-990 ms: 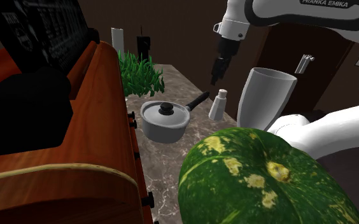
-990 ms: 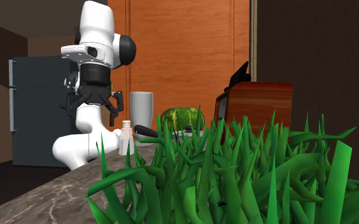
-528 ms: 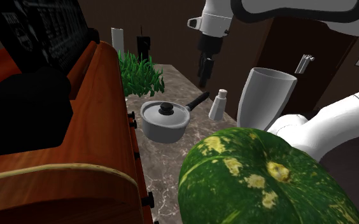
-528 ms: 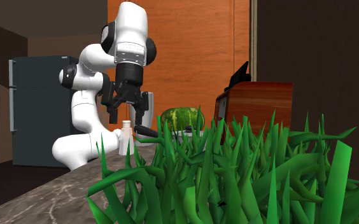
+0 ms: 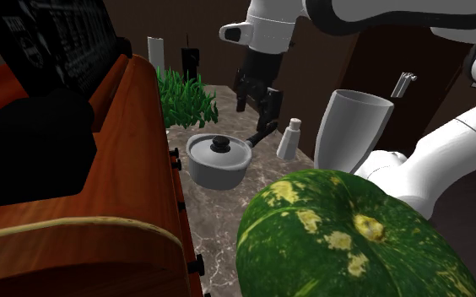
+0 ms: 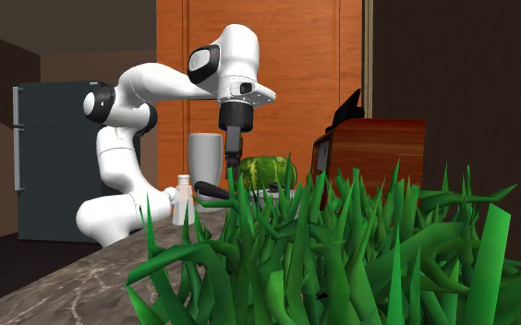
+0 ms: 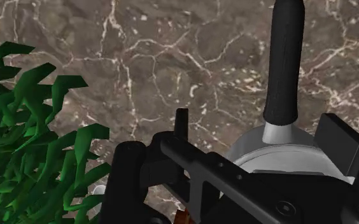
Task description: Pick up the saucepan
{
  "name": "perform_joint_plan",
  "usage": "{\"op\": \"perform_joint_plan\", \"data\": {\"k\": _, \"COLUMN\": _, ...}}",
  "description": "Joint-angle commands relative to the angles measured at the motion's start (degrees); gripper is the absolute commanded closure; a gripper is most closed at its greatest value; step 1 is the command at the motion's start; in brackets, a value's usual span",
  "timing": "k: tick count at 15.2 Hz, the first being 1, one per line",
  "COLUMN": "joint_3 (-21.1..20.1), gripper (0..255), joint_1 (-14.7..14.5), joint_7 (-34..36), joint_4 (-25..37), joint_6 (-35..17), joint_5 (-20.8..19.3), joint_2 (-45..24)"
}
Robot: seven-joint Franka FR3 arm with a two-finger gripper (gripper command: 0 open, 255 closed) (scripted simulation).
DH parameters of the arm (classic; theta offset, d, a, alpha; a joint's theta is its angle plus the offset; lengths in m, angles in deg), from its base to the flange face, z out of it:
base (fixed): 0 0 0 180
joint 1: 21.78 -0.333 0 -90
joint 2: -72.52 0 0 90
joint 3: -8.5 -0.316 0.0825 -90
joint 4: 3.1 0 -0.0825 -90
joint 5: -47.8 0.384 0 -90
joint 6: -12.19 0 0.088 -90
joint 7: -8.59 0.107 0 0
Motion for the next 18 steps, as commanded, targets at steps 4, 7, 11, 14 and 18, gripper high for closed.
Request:
{"op": "perform_joint_plan", "data": {"k": 4, "joint_3": -1.80, "gripper": 0, "joint_1": -4.13, "joint_7": -7.05, "joint_4": -0.70, "joint_6": -0.55, "joint_5": 0.00, "joint_2": -0.27}}
{"op": "perform_joint_plan", "data": {"k": 7, "joint_3": -1.90, "gripper": 0, "joint_1": -4.24, "joint_7": -6.83, "joint_4": -3.28, "joint_6": -2.78, "joint_5": 0.11, "joint_2": 0.08}}
{"op": "perform_joint_plan", "data": {"k": 11, "joint_3": -2.04, "gripper": 0, "joint_1": -4.37, "joint_7": -6.55, "joint_4": -6.24, "joint_6": -5.45, "joint_5": 0.22, "joint_2": 0.34}}
{"op": "perform_joint_plan", "data": {"k": 14, "joint_3": -2.03, "gripper": 255, "joint_1": -4.37, "joint_7": -6.56, "joint_4": -6.23, "joint_6": -5.45, "joint_5": 0.22, "joint_2": 0.34}}
{"op": "perform_joint_plan", "data": {"k": 18, "joint_3": -2.04, "gripper": 255, "joint_1": -4.37, "joint_7": -6.55, "joint_4": -6.26, "joint_6": -5.46, "joint_5": 0.23, "joint_2": 0.36}}
